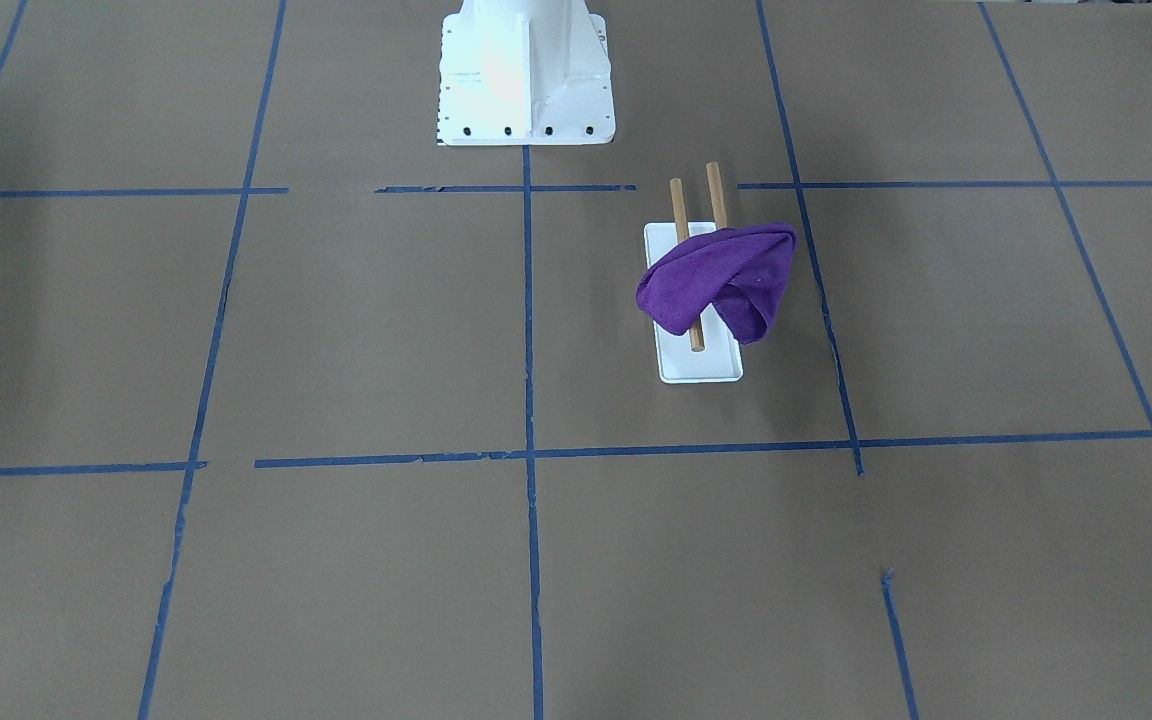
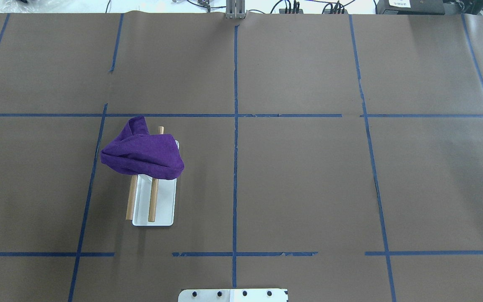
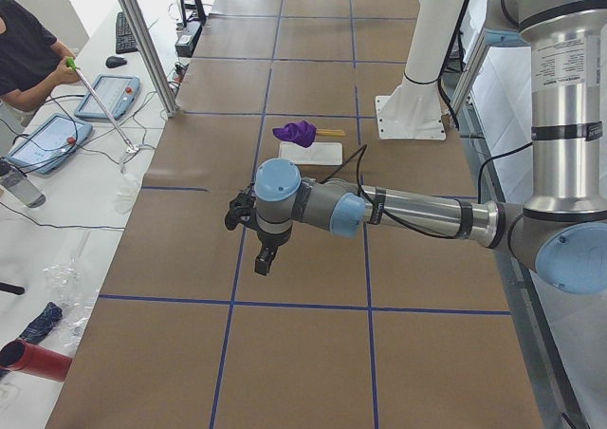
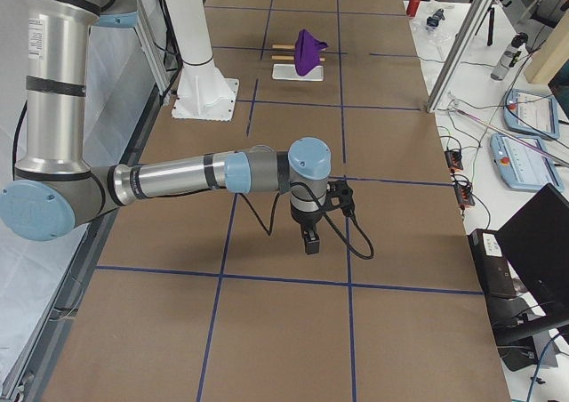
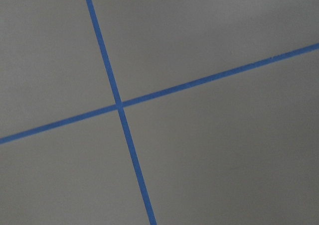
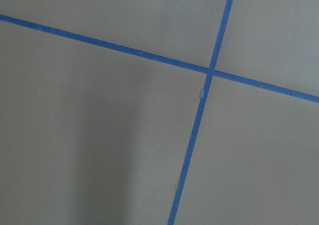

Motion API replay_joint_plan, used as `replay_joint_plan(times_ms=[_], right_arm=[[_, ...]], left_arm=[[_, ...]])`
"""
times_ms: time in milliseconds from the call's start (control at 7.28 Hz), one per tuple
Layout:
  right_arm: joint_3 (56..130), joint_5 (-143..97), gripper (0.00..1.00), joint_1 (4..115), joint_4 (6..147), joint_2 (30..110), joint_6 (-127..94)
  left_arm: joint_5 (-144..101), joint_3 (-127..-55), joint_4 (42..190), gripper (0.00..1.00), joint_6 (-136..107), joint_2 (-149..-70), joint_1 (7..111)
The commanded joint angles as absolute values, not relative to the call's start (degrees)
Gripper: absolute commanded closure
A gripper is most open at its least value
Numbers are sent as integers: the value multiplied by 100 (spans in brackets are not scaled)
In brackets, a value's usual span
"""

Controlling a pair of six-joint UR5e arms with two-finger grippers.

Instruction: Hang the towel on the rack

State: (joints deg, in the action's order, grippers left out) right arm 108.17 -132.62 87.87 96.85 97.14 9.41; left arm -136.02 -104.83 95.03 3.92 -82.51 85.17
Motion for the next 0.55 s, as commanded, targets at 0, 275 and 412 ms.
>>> replay_joint_plan(times_ms=[0,275,412], right_arm=[[10767,-13148,0,8798,9712,9738,976],[10767,-13175,0,8798,9712,9747,941],[10767,-13201,0,8798,9695,9738,914]], left_arm=[[-13667,-10425,9263,0,563,-8122,8543],[-13667,-10415,9518,0,545,-8269,8525],[-13658,-10415,9484,0,545,-8384,8525]])
